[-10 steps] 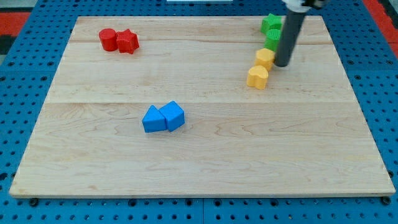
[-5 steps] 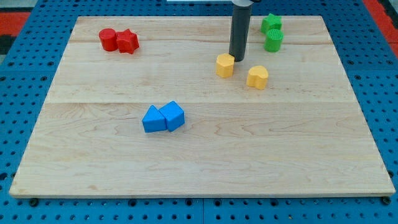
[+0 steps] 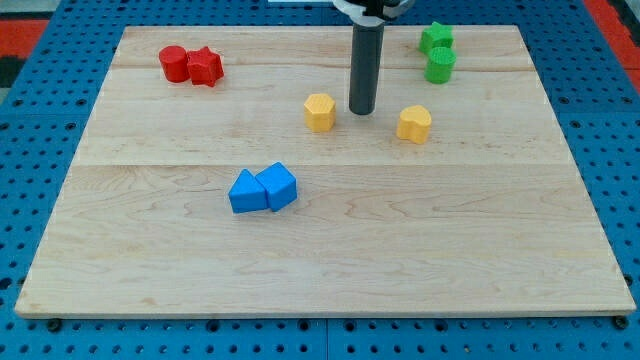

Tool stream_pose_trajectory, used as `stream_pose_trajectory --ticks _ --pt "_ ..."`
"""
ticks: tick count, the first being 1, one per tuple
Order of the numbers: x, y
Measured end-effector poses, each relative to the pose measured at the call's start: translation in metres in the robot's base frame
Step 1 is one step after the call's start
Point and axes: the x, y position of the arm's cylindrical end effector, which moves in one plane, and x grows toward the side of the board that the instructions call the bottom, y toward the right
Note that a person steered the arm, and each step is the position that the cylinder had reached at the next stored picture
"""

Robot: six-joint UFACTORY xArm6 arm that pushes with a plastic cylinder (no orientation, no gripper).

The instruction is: Push the yellow hexagon diagonally bottom left to the red star

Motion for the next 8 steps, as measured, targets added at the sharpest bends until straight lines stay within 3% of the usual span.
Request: stream_pose_trajectory --ticks 2,3,4,7,8 --pt "0.011 -0.094" --pt "-0.006 -0.129" --pt "-0.036 -0.124" --pt "-0.072 -0.118" --pt "-0.055 -0.117"
